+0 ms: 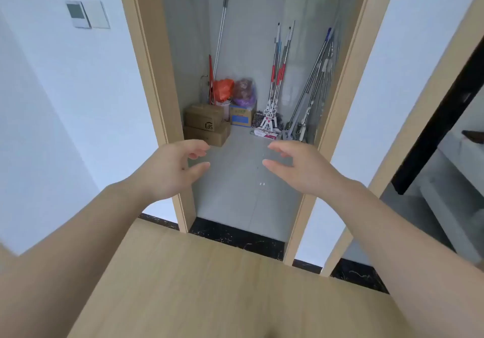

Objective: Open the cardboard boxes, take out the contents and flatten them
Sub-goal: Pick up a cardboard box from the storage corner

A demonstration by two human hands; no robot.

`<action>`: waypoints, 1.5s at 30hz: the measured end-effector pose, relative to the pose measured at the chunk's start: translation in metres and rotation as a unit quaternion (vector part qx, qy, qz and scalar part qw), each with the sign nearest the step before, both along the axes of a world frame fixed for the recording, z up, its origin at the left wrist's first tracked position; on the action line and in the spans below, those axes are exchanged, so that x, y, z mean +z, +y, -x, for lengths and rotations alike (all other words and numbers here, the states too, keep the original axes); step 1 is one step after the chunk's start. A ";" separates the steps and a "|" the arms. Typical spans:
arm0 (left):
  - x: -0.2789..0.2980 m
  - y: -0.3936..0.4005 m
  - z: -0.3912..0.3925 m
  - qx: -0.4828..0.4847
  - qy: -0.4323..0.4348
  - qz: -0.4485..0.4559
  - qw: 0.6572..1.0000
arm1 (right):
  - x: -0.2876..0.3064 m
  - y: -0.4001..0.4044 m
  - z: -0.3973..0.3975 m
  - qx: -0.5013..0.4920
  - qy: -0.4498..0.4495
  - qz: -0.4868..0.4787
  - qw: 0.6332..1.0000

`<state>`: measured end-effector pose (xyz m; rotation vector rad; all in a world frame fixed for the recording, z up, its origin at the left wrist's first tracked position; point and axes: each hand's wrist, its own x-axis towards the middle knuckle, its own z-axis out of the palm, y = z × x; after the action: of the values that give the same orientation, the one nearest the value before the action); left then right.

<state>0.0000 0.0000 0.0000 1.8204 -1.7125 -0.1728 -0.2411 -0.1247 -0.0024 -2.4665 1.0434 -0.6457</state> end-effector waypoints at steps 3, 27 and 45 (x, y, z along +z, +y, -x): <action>-0.016 -0.046 -0.004 0.030 0.012 0.001 0.999 | -0.013 -0.053 -0.011 0.008 0.002 -0.013 1.000; -0.062 -0.392 -0.145 0.061 0.041 -0.024 0.997 | -0.059 -0.422 -0.139 0.001 0.013 -0.071 0.997; -0.089 -0.688 -0.340 0.011 0.084 -0.039 0.996 | -0.074 -0.676 -0.313 -0.070 0.026 -0.111 0.991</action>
<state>0.3396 -0.6882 -0.0890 1.8254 -1.5876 -0.3780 0.0715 -0.8006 -0.0762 -2.2444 1.2467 -0.4805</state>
